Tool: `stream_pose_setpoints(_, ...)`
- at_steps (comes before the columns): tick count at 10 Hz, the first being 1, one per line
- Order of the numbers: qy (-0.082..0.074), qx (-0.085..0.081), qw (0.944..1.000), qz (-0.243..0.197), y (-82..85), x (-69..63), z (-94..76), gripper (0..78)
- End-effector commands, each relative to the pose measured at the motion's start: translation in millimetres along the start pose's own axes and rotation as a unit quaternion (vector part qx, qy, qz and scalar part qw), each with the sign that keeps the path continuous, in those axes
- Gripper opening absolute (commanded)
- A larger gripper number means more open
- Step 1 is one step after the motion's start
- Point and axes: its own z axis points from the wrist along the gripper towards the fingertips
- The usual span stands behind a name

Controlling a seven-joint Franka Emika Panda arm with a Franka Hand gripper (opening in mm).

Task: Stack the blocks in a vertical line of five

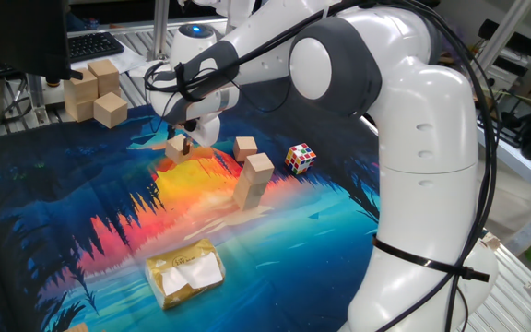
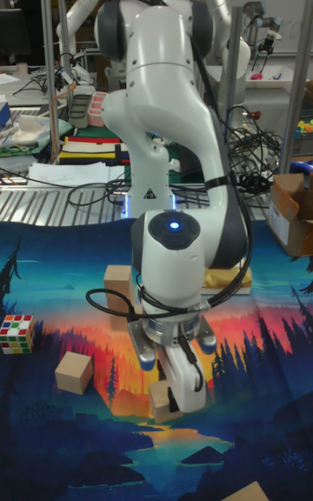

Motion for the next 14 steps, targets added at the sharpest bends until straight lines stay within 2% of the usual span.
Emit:
stream_pose_setpoints(1, 0.0, -0.001, 1.0, 0.001, 0.9, -0.5, -1.4, 1.3)
stream_pose_setpoints(5, 0.0, -0.001, 1.0, 0.001, 0.9, -0.5, -1.4, 1.3)
stream_pose_setpoints(6, 0.006, -0.001, 0.9799, -0.199, -18.9, -0.2, -60.0, 1.3)
stream_pose_setpoints(7, 0.006, -0.001, 0.9725, -0.233, -22.1, 0.5, -66.5, 1.3)
stream_pose_setpoints(10, 0.004, -0.001, 0.9614, -0.275, -26.4, 0.9, -74.5, 1.3)
stream_pose_setpoints(11, 0.002, 0.0, 0.9499, -0.312, -28.9, 0.6, -78.7, 1.3)
stream_pose_setpoints(12, 0.002, 0.001, 0.9418, -0.336, -31.6, -0.5, -83.1, 1.3)
stream_pose_setpoints(14, 0.001, 0.005, 0.9173, -0.398, -39.1, -5.1, -93.6, 1.3)
